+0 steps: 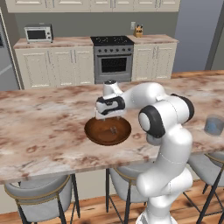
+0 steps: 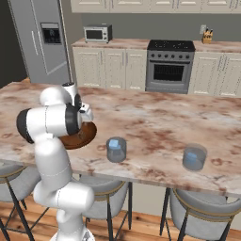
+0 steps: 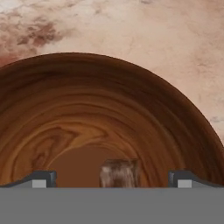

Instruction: There are four ice cubes in the ice bowl. Place two ice cubes in each glass of water.

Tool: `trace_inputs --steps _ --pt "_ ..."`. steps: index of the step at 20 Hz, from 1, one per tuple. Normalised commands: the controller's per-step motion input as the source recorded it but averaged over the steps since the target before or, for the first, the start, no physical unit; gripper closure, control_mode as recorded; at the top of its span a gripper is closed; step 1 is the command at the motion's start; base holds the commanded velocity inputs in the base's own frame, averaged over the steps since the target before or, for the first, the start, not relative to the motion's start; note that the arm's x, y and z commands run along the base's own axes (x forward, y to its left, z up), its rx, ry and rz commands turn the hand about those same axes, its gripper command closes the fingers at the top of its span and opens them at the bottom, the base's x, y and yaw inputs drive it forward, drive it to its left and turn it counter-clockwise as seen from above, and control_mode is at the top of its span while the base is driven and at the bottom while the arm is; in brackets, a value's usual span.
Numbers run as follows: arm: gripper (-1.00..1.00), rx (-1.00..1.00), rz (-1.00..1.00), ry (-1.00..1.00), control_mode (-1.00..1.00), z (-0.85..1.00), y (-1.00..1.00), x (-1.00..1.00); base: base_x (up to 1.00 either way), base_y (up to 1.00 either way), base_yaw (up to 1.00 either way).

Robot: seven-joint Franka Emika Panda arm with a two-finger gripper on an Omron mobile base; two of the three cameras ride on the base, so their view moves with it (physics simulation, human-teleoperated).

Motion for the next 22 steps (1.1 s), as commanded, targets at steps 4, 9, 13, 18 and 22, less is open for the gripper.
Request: trace_inputs --steps 4,9,13,18,22 --pt "-1.00 -0.03 0.00 0.00 -1.00 -0.24 0.00 0.00 0.00 0.00 0.00" --pt "-1.00 -0.04 0.00 0.04 -1.00 -0.28 0.00 -0.12 0.00 0.00 0.00" --pt "-1.00 -0.04 0.00 0.05 -1.00 -0.27 0.00 -0.24 0.00 0.00 0.00" --pt "-1.00 0.00 0.00 0.00 -1.00 -0.05 0.00 -0.04 0.00 0.00 0.00" --pt "-1.00 0.00 0.00 0.00 -1.00 -0.03 -0.10 0.00 0.00 0.00 0.00"
